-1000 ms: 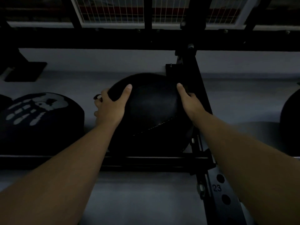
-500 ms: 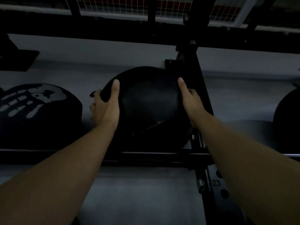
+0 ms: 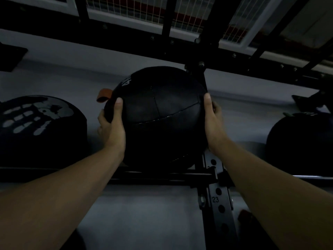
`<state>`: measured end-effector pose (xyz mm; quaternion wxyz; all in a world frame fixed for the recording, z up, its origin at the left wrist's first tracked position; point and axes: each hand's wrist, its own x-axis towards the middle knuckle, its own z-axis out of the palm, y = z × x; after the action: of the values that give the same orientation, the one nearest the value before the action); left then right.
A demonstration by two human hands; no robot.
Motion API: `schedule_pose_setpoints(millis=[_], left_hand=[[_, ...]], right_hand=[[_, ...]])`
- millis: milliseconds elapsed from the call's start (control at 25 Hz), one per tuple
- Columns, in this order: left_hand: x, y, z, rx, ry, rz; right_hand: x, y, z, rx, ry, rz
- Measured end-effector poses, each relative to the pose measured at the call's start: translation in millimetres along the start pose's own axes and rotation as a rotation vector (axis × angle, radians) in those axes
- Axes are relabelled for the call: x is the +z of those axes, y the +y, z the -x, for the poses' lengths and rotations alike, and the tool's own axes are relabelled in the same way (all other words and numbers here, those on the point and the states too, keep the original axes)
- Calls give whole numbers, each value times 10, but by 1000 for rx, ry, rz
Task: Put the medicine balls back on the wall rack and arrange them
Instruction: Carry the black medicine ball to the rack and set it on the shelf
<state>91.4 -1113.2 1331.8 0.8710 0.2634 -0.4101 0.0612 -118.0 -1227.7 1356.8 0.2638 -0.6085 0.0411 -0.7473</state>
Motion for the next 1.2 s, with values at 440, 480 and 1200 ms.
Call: schedule_pose_setpoints(millis=[440, 480, 1200], left_hand=[[-52, 829, 700, 185, -48, -91], [-44, 890, 808, 190, -50, -108], [-640, 905, 2459, 81, 69, -290]], right_hand=[[-440, -582, 684, 17, 154, -150], [-537, -595, 765, 33, 150, -171], [-1369, -511, 2085, 226, 81, -170]])
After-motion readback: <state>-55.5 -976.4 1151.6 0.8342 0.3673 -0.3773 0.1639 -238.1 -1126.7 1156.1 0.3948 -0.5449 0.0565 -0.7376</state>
